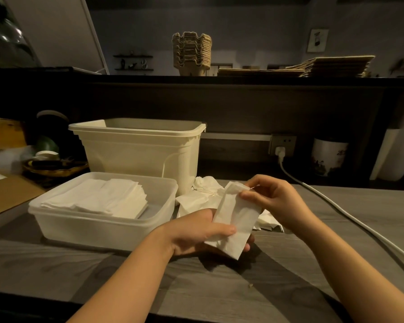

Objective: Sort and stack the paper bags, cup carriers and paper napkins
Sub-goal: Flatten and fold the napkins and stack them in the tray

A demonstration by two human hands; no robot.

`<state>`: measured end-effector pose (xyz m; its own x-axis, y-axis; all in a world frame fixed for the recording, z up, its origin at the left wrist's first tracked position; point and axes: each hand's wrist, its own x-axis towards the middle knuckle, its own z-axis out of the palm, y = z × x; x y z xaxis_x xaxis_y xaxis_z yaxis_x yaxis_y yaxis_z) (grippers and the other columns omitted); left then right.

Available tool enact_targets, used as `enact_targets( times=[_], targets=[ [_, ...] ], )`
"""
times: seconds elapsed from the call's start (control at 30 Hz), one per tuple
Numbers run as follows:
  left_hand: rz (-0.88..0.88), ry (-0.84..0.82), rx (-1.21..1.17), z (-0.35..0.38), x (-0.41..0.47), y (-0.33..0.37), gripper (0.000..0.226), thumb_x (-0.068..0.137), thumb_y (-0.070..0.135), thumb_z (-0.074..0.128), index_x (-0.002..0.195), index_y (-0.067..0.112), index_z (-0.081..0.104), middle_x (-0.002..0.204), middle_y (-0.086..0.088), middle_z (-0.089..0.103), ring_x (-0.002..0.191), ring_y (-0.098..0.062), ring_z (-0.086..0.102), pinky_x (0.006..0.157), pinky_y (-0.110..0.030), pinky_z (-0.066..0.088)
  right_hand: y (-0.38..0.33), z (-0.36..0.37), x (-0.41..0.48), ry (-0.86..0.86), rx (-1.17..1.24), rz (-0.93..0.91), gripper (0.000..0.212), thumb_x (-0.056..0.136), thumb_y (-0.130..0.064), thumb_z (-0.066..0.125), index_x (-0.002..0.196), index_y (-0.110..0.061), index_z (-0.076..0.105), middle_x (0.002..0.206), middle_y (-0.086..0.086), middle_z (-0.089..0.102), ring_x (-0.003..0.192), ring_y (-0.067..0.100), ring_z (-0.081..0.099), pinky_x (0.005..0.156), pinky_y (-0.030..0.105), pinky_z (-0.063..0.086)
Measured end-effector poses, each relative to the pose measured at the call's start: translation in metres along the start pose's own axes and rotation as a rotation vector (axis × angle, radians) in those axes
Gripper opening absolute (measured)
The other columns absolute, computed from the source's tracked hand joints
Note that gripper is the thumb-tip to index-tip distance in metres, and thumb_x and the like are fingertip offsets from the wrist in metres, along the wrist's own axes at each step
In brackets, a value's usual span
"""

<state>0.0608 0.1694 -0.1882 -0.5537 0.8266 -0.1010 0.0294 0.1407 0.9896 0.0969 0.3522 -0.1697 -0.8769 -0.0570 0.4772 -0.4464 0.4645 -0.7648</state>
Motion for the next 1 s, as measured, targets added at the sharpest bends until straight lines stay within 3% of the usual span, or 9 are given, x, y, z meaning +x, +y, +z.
enact_targets(
  times=[0.07, 0.2, 0.3, 0.5, 0.6, 0.73, 0.8, 0.9, 1.0],
  targets=[
    [-0.006, 0.022, -0.03, 0.0, 0.002, -0.001, 0.023, 0.095, 0.01, 0.049, 0.113, 0.024, 0.048, 0.093, 0.002, 0.071, 0.095, -0.015, 0.068, 0.084, -0.028, 0.055, 0.001, -0.002, 0.001, 0.023, 0.006, 0.018, 0.005, 0.081, -0.019, 0.065, 0.08, -0.023, 0.063, 0.077, -0.004, 0.067, 0.073, 0.007, 0.066, 0.063, 0.033, 0.056],
    [-0.013, 0.064, -0.019, -0.001, 0.004, -0.004, 0.026, 0.095, 0.011, 0.05, 0.12, 0.018, 0.048, 0.095, -0.001, 0.07, 0.094, -0.015, 0.068, 0.086, -0.032, 0.055, 0.004, -0.005, 0.002, -0.039, 0.043, 0.115, 0.008, 0.084, -0.019, 0.063, 0.089, -0.025, 0.062, 0.076, -0.005, 0.066, 0.062, 0.0, 0.063, 0.053, 0.016, 0.051],
    [-0.007, 0.081, -0.061, -0.001, 0.001, -0.002, 0.022, 0.096, 0.009, 0.047, 0.115, 0.018, 0.052, 0.093, 0.0, 0.071, 0.088, -0.012, 0.069, 0.078, -0.029, 0.057, 0.006, -0.009, 0.003, -0.09, 0.061, 0.198, 0.008, 0.085, -0.018, 0.063, 0.091, -0.022, 0.064, 0.077, -0.004, 0.068, 0.063, 0.001, 0.064, 0.054, 0.016, 0.05],
    [-0.086, 0.065, -0.113, 0.008, -0.004, 0.002, 0.027, 0.092, 0.01, 0.055, 0.117, 0.018, 0.051, 0.101, -0.003, 0.069, 0.09, -0.013, 0.068, 0.077, -0.027, 0.057, 0.009, -0.011, 0.001, -0.113, -0.001, 0.301, 0.004, 0.087, -0.019, 0.061, 0.087, -0.016, 0.064, 0.077, -0.003, 0.068, 0.061, 0.003, 0.064, 0.057, 0.016, 0.05],
    [-0.124, 0.052, -0.043, 0.01, -0.004, 0.008, 0.038, 0.09, 0.008, 0.059, 0.125, 0.015, 0.048, 0.104, -0.003, 0.066, 0.091, -0.012, 0.067, 0.078, -0.025, 0.056, 0.01, -0.011, 0.001, -0.118, 0.0, 0.337, 0.005, 0.088, -0.021, 0.06, 0.09, -0.017, 0.063, 0.083, -0.001, 0.067, 0.067, 0.006, 0.065, 0.06, 0.017, 0.05],
    [-0.15, 0.028, 0.061, 0.011, -0.011, 0.025, 0.032, 0.09, 0.008, 0.059, 0.118, 0.021, 0.05, 0.103, 0.0, 0.066, 0.093, -0.011, 0.067, 0.074, -0.022, 0.056, 0.006, -0.009, 0.0, -0.138, 0.079, 0.338, 0.01, 0.087, -0.022, 0.062, 0.096, -0.018, 0.064, 0.091, 0.001, 0.068, 0.081, 0.011, 0.066, 0.066, 0.021, 0.053],
    [-0.202, 0.016, 0.127, 0.01, -0.019, 0.037, 0.033, 0.091, 0.009, 0.058, 0.119, 0.023, 0.046, 0.107, -0.001, 0.062, 0.093, -0.014, 0.066, 0.073, -0.023, 0.057, 0.002, -0.005, -0.001, -0.126, 0.145, 0.329, 0.011, 0.087, -0.02, 0.062, 0.095, -0.014, 0.066, 0.086, 0.0, 0.068, 0.077, 0.008, 0.065, 0.064, 0.021, 0.05],
    [-0.298, 0.056, 0.385, 0.002, -0.036, 0.061, 0.029, 0.095, 0.021, 0.054, 0.121, 0.021, 0.042, 0.105, 0.0, 0.06, 0.092, -0.014, 0.066, 0.075, -0.024, 0.056, -0.008, 0.003, 0.001, -0.116, 0.232, 0.349, 0.012, 0.087, -0.02, 0.062, 0.096, -0.013, 0.066, 0.082, 0.0, 0.067, 0.073, 0.009, 0.062, 0.058, 0.018, 0.046],
    [-0.283, 0.222, 0.651, -0.019, -0.057, 0.08, 0.017, 0.097, 0.029, 0.049, 0.11, 0.019, 0.054, 0.096, 0.007, 0.065, 0.088, -0.006, 0.068, 0.073, -0.022, 0.056, -0.023, 0.012, 0.014, -0.134, 0.243, 0.34, 0.01, 0.086, -0.024, 0.063, 0.092, -0.016, 0.065, 0.083, 0.0, 0.066, 0.074, 0.011, 0.06, 0.058, 0.017, 0.044]
  ],
)
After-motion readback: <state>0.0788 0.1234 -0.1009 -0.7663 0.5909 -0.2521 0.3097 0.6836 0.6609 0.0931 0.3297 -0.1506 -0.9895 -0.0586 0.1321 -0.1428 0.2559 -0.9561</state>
